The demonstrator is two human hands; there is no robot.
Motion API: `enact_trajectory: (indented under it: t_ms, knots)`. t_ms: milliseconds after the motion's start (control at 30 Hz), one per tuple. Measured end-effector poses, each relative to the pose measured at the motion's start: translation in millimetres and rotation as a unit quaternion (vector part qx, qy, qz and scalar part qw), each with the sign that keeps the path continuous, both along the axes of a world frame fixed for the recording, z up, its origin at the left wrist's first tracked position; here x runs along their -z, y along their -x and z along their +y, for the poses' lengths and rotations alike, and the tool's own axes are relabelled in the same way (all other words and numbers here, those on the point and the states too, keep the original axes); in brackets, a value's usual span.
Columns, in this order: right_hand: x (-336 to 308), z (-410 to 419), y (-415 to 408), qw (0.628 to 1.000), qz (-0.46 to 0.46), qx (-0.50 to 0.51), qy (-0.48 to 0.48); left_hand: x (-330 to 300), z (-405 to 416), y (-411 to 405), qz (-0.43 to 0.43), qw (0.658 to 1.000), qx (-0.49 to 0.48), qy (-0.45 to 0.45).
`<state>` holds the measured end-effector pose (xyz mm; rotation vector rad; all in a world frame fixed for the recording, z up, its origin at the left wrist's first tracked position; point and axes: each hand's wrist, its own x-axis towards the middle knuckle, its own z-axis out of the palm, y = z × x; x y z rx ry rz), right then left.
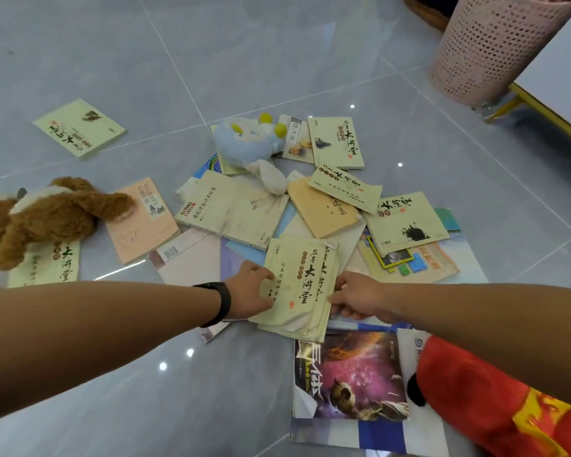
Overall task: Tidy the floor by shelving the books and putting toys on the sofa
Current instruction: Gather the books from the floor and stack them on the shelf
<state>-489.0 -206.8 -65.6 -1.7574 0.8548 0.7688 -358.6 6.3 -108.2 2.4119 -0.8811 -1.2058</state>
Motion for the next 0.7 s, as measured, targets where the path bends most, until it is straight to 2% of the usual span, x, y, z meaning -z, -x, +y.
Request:
enact_trajectory:
  t_ms: [133,267,367,467,600,700]
  knots:
    - [12.2,-2.4,-3.6,1.0,0.008,0.016,-0.003,2.7,-2.5,8.9,0.123,0.981,-0.144,0.043]
    - [23.0,-9.1,-7.0,0.999,0.017,0.026,-0.015,-1.5,-6.3,16.5,0.199,0.964,-0.148,0.091]
    - [26.3,-12.0,-7.0,1.0,-0.004,0.01,-0.002,1.3,-1.0,14.5,0.202,0.963,-0.152,0.096]
    - [26.4,-13.7,-10.2,0.999,-0.042,0.019,-0.018,8.9,0.9,3.6,0.187,0.958,-0.196,0.09]
    - [29.7,-12.0,-13.7,0.991,-0.108,0.027,-0.07,13.3,-8.7,-2.6,0.232,0.928,-0.267,0.114]
    - [34.4,-6.2,-15.3,0.99,-0.12,0.005,-0.069,10.7,-14.2,-4.1,0.249,0.909,-0.292,0.164]
